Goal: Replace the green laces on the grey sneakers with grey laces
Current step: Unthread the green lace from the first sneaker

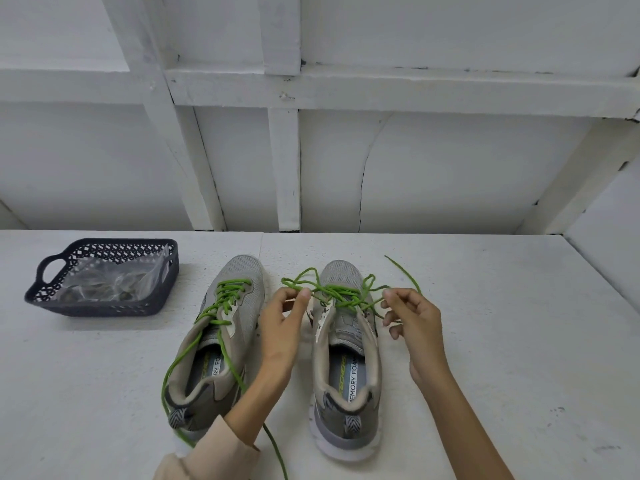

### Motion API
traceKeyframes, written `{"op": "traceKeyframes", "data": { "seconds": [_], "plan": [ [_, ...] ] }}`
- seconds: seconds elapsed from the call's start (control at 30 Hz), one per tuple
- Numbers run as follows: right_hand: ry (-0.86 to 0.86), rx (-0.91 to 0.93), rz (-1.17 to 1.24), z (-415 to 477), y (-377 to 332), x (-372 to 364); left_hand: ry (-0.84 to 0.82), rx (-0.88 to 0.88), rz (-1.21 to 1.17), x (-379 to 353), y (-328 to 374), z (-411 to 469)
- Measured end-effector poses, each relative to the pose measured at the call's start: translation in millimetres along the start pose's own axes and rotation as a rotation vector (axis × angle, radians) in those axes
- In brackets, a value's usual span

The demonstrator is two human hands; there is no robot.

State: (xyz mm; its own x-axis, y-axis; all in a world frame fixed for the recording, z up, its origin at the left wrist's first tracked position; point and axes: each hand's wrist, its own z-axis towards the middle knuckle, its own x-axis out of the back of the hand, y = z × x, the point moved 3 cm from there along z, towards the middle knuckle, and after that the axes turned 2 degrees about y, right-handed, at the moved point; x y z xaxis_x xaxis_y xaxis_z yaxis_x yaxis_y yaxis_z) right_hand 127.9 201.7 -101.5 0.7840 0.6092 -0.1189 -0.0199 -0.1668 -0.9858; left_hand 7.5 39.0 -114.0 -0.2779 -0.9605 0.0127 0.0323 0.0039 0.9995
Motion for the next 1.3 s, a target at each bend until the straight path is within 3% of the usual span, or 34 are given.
{"op": "traceKeyframes", "data": {
  "seconds": [0.2,0.43,0.57,0.63,0.87,1.03,1.1,1.3],
  "plan": [
    [-0.181,-0.057,-0.129,-3,5,-12,-0.219,0.060,0.079,-11,-4,-3],
    [0.097,-0.011,0.079,2,4,7,0.038,0.016,-0.069,3,2,1],
    [-0.139,-0.089,-0.128,-5,4,-5,-0.123,0.082,-0.028,-7,-6,-2],
    [-0.159,-0.084,-0.140,-6,4,-12,-0.179,0.064,0.037,-12,-9,-3],
    [0.123,-0.011,0.055,1,4,5,0.115,0.017,-0.098,9,-1,5],
    [-0.174,-0.075,-0.126,-6,3,-10,-0.089,0.060,-0.040,-4,-2,-2],
    [-0.194,-0.066,-0.139,-6,2,-13,-0.155,0.058,0.023,-11,-4,-4],
    [0.113,0.017,-0.006,3,3,6,0.092,0.024,-0.107,3,1,1]
  ]
}}
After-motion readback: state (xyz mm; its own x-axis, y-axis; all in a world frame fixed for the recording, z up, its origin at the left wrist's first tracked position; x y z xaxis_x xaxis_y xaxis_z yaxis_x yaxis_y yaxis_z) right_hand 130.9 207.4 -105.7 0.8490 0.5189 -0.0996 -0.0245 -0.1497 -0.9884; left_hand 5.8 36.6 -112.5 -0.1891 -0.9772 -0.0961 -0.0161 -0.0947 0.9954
